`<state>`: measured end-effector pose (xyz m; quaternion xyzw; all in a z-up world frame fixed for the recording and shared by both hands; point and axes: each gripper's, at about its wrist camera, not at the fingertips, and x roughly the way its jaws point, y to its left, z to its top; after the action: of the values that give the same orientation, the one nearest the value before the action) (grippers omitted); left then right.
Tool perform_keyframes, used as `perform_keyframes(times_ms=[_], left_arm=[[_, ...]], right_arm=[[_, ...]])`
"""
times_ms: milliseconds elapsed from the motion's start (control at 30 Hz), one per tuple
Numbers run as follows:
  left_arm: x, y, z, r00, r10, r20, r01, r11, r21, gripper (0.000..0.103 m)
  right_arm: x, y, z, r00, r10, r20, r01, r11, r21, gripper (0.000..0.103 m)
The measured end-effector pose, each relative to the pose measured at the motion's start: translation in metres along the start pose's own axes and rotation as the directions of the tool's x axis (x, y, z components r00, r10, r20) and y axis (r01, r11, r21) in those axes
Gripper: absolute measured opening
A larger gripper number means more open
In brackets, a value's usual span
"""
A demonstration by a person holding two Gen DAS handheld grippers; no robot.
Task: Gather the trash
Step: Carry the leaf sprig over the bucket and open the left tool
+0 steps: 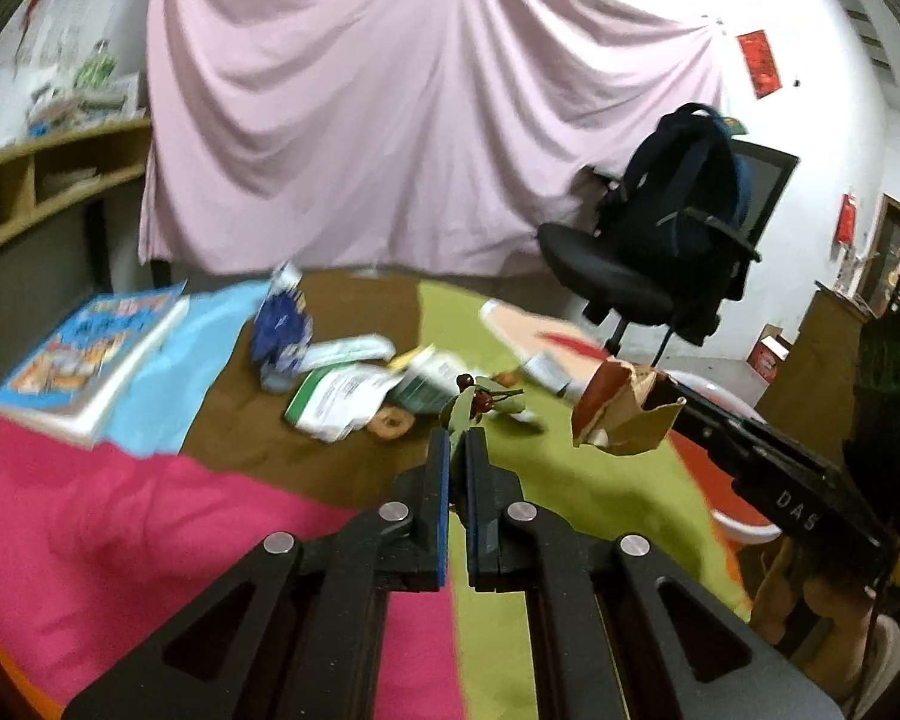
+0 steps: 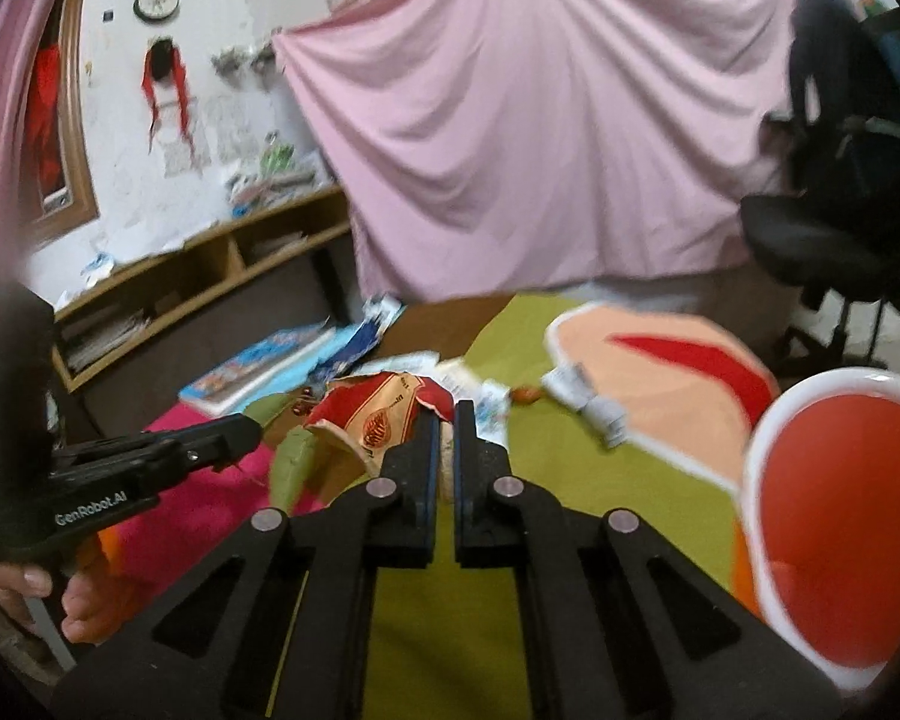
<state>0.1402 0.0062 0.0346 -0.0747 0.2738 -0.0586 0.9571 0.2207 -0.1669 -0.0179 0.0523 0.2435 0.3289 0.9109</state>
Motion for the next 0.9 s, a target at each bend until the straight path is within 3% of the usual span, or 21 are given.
perform_keyframes(times_ms=[167,300,433,633,900], left_arm=[[0.000,-0.037,0.015,0.997,-0.048,0.056,0.044,0.996,0.071,0.002],[0.005,-0.071,0.024,0.990,-0.102,0.094,0.091,0.989,0.118,0.002],[0.018,-0.106,0.031,0.981,-0.166,0.104,0.149,0.976,0.156,0.002],[0.046,-0.151,0.035,0.966,-0.249,0.066,0.234,0.954,0.186,0.002],[0.103,-0.191,0.037,0.957,-0.275,-0.095,0.286,0.948,0.138,0.002]], right_arm=[[-0.037,-0.023,0.005,0.984,-0.122,0.128,0.117,0.992,0.047,0.032],[-0.072,-0.041,0.011,0.937,-0.246,0.246,0.235,0.969,0.077,0.033],[-0.094,-0.056,0.013,0.884,-0.358,0.301,0.344,0.934,0.099,0.033],[-0.114,-0.091,0.009,0.846,-0.462,0.265,0.429,0.886,0.176,0.033],[-0.116,-0.137,-0.003,0.835,-0.539,0.113,0.488,0.819,0.301,0.034]])
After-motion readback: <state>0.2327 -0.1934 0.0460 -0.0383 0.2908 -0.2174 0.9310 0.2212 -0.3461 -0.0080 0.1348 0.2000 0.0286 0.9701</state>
